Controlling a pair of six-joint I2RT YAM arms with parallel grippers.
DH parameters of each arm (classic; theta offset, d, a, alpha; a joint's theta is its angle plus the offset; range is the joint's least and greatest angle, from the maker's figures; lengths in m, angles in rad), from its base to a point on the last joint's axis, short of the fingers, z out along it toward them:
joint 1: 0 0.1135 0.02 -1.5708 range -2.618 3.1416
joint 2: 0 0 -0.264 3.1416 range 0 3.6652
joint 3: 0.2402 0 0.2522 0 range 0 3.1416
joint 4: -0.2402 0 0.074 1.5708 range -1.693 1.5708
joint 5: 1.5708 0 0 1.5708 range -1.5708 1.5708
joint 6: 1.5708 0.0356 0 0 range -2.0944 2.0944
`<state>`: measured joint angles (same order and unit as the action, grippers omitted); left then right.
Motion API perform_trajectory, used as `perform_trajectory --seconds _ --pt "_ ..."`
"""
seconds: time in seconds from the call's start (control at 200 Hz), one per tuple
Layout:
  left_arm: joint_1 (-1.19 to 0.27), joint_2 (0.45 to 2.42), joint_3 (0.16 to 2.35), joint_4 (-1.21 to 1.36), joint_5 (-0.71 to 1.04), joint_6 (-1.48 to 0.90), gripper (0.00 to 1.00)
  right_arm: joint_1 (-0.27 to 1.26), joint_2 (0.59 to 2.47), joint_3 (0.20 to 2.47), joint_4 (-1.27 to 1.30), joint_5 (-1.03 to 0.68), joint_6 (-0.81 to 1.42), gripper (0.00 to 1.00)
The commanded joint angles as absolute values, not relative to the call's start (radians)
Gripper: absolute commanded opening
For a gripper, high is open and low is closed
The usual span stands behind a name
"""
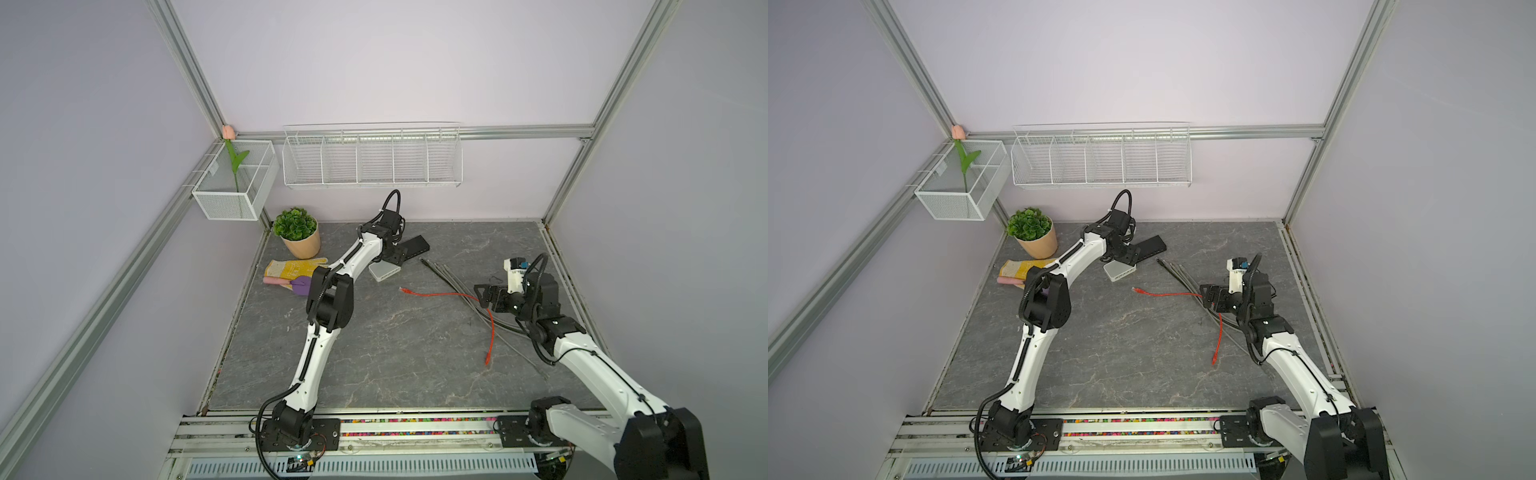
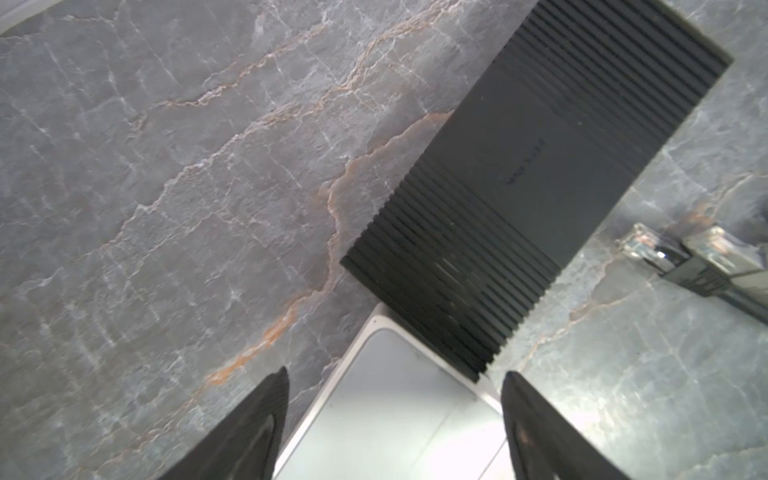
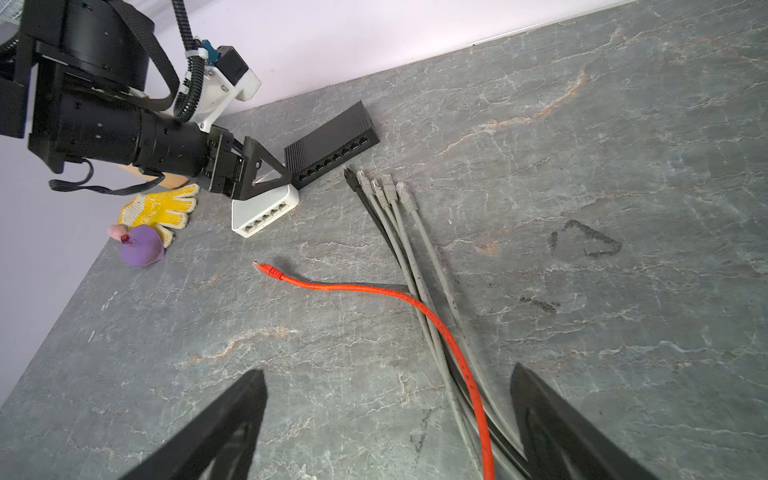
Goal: Insert the plug into the switch port
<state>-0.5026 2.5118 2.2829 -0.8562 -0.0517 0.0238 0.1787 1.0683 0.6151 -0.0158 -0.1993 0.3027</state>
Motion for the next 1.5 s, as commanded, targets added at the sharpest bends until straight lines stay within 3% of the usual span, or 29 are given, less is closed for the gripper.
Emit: perform_trajectory --seconds 0.0,0.56,1.07,1.495 --pt "-0.516 2.556 2.325 -0.917 -0.048 0.034 0.80 0.185 1.080 0.598 0.015 -0.202 0.293 0.95" --pt "-0.519 2.533 2.248 -0.967 -0.119 0.010 0.54 0.188 1.077 0.595 0.021 -0.205 0.297 0.96" --pt "-0.367 2.298 1.825 -0.766 0.002 -0.145 0.49 0.231 1.072 0.598 0.011 -0.195 0.283 0.98" --pt "-0.213 1.983 1.365 -0.493 0.177 -0.346 0.53 0.346 1.139 0.654 -0.030 -0.216 0.193 1.00"
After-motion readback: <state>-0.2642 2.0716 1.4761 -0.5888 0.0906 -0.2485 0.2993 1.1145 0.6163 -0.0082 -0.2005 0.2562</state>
